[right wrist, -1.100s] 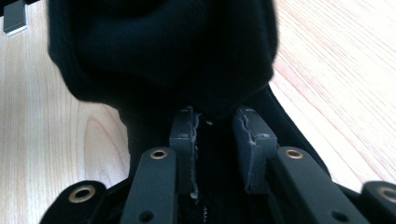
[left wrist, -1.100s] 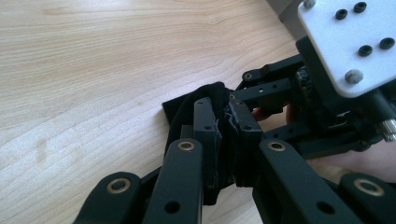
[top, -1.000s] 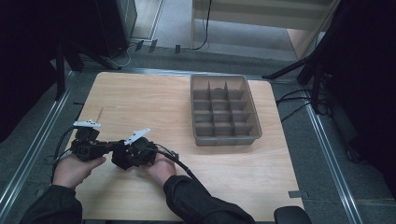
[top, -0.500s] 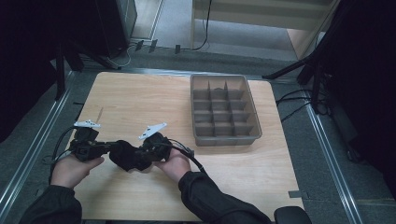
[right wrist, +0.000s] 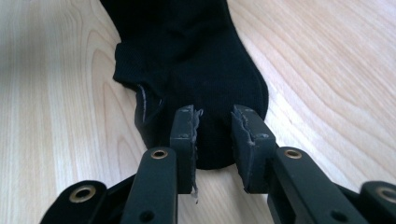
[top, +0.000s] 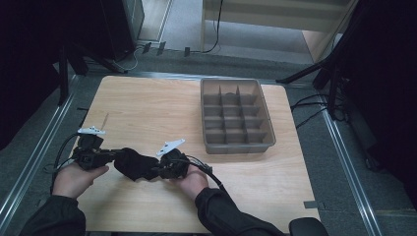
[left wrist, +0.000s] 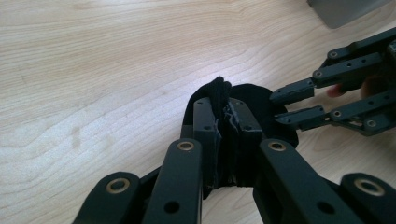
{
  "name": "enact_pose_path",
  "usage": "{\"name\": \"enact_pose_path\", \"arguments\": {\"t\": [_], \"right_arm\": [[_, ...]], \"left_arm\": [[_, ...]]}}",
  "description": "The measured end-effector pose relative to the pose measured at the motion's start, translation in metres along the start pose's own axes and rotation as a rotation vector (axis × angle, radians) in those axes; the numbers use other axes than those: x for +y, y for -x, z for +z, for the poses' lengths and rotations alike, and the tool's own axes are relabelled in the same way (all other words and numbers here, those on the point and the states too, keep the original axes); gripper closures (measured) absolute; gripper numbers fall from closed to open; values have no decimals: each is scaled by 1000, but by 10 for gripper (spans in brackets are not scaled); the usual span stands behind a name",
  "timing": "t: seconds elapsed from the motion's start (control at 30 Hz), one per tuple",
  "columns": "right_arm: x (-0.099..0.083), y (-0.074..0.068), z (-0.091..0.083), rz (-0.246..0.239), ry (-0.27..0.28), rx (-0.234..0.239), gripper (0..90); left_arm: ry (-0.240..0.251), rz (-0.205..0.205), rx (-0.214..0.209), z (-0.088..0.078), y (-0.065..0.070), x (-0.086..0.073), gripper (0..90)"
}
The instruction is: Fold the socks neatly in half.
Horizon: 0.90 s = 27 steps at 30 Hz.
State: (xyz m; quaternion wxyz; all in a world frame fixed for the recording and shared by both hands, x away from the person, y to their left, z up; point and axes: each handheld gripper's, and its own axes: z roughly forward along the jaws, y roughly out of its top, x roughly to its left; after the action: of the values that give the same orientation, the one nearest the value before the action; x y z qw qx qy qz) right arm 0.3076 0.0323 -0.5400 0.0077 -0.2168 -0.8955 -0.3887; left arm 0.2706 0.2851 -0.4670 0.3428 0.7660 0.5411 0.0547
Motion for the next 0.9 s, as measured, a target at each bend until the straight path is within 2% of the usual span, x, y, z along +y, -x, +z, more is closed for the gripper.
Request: {"name": "enact_pose_path", "arguments": {"t": [0.07,0.33,0.67,0.73,0.9], "right_arm": [[2,-1,2,-4,1,-6,709],[15,-7,16,-25,-5,-22,712],[27,-16,34,-44,8,-30,715],[28,-17,35,-36,10,-29,714],[29,-19,35,-35,17,0,688]], "left_arm": [[1,-4,-15,0,1,1,826],[-1,14,-31,4,11,5,824],[-53,40,-26,23,16,5,819],[-62,42,-28,26,16,4,818],[-94,44,-17,37,14,2,818]]}}
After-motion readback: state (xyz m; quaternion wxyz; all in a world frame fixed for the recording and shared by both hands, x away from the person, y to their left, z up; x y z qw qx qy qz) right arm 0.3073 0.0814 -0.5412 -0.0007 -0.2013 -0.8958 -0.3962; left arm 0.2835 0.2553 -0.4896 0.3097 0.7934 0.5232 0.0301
